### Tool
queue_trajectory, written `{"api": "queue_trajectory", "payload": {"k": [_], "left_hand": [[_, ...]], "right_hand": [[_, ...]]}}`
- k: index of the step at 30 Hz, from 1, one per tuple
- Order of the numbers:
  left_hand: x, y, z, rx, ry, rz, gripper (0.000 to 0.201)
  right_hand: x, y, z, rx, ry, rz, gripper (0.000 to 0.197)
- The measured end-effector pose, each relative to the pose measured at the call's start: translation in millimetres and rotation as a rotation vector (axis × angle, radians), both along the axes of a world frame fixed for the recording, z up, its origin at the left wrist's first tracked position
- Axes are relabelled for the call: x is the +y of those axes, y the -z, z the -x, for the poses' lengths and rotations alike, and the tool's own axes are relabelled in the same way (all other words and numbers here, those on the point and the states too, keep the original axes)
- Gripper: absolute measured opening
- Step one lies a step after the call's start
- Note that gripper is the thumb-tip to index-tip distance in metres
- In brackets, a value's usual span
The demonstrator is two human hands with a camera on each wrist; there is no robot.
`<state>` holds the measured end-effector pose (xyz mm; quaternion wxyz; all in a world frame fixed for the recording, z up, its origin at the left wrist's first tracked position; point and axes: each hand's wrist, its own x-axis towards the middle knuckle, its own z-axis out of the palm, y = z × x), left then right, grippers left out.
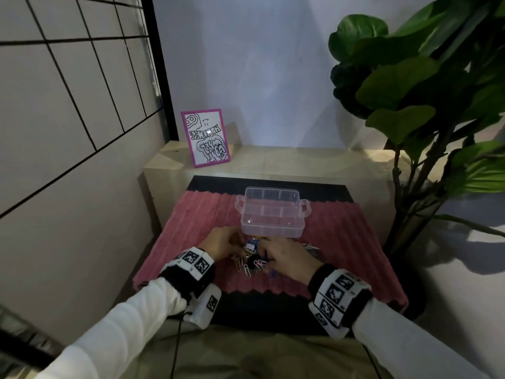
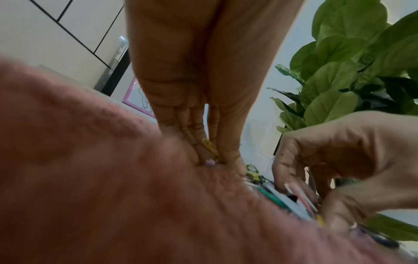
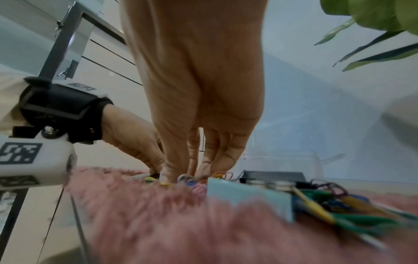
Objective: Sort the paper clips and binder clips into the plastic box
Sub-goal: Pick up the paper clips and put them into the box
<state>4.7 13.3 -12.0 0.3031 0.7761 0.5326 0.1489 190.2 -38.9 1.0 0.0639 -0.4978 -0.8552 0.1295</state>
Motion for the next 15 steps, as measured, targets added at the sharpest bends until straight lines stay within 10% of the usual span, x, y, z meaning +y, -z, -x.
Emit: {"api": "queue_trajectory", "payload": {"k": [8,15], "left_hand": [[3,0,9,-0.161,-0.005,0.073,0.021],[6,-2,9,-0.177,-0.003,0.12,0.017]], "right_hand": [[10,3,-11,0.174,0.011,0.039,0.007],[19,-13,-37,0.713,0.275,0.295,0.01]]}}
